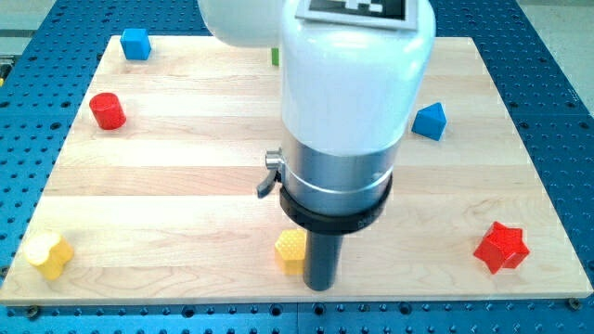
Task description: Make a triangle out of blue trianglered star and the yellow hexagon
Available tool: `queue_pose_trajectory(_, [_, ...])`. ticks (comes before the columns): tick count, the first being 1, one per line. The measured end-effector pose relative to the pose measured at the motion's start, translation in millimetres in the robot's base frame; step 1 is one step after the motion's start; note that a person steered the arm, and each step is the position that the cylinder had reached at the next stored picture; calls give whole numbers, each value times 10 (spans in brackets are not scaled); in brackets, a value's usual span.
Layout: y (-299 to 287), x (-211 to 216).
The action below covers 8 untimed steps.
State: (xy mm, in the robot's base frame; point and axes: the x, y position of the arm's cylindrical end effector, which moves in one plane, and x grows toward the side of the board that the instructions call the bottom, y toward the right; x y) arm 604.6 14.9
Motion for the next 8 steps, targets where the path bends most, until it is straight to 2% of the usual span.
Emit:
queue_pose_trajectory(1, [-174, -219])
queue_pose_trajectory(2, [329, -632])
queue_pose_trajectory(3, [841, -1095])
queue_pose_trajectory(5, [2534, -1658])
queue_pose_trajectory(6, [2436, -2127])
queue_pose_trajectory(7, [1905, -2216])
queue_pose_trajectory(8, [1168, -2109])
